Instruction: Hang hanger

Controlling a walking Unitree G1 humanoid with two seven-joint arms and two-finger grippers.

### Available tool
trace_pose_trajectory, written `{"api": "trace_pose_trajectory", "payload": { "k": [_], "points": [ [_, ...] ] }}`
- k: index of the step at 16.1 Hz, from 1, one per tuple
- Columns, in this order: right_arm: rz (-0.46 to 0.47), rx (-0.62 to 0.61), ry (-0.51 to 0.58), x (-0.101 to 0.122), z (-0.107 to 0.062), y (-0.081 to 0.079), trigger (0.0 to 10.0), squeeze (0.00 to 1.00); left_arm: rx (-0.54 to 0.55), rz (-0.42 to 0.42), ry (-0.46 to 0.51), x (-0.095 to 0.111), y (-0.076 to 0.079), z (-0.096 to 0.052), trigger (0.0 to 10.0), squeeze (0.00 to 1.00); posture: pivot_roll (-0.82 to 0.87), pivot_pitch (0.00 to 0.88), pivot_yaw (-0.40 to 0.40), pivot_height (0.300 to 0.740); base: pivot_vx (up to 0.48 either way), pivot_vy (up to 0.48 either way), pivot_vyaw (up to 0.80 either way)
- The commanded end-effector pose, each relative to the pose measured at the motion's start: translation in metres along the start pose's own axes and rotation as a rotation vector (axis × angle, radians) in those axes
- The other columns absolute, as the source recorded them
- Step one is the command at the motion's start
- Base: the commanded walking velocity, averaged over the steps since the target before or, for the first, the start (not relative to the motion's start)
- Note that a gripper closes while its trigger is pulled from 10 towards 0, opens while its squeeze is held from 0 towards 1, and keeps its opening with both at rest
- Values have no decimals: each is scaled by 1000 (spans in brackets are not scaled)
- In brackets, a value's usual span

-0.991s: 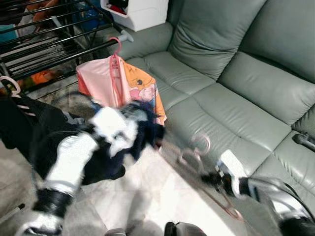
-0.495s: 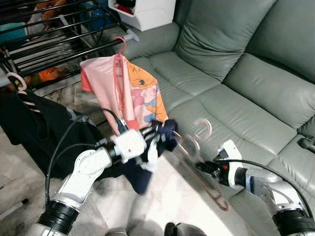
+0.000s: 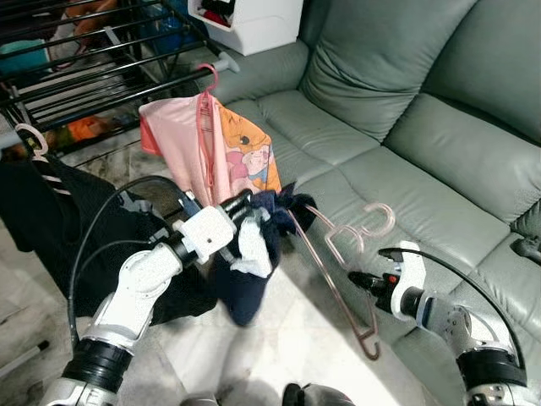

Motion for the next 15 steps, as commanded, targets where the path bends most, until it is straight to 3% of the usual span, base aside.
{"api": "trace_pose_trajectory", "payload": {
  "k": [1,3,4,5,6,7,10,11,14,15],
  "points": [
    [90,-124,56,8,-3,22,10000,0,63,13,63,17,-18,4,10000,0,-42,36,-12,740,0,0,0],
    [256,-295,195,23,-10,53,10000,0,15,-69,92,26,-10,6,10000,0,-39,36,-14,740,0,0,0],
    [268,-304,218,27,-11,55,10000,0,-3,-110,90,26,-7,6,10000,0,-38,36,-13,740,0,0,0],
    [310,-299,363,56,-15,52,10000,0,-105,-300,68,25,14,3,10000,0,-38,36,-13,740,0,0,0],
    [317,-257,447,77,-17,41,10000,0,-184,-371,38,21,29,-2,10000,0,-36,36,-11,740,0,0,0],
    [335,-151,546,107,-16,15,10000,0,-264,-358,-3,13,46,-9,10000,0,-39,35,-10,740,0,0,0],
    [342,136,669,155,-15,-62,10000,0,-314,-273,-79,-4,62,-14,10000,0,-36,32,-13,740,0,0,0],
    [347,183,682,160,-16,-74,10000,0,-324,-264,-90,-5,64,-15,10000,0,-36,33,-12,740,0,0,0],
    [403,521,749,187,-35,-156,10000,0,-354,-262,-100,-4,71,-14,10000,0,-30,28,-11,740,0,0,0],
    [408,575,748,189,-39,-167,10000,0,-355,-251,-100,-4,71,-13,10000,0,-30,28,-11,740,0,0,0]
  ]
}}
Point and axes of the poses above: a point about 5 cm out from each wrist's last joint towards the gripper, its own z axis pointing out of the wrist towards the gripper, its own x axis along the axis of the wrist's last joint, y = z × x, the point moved 5 cm from there along z, pointing out of the wrist towards the gripper, and after that the axes turned 7 degrees about z, right-handed, at the moved point
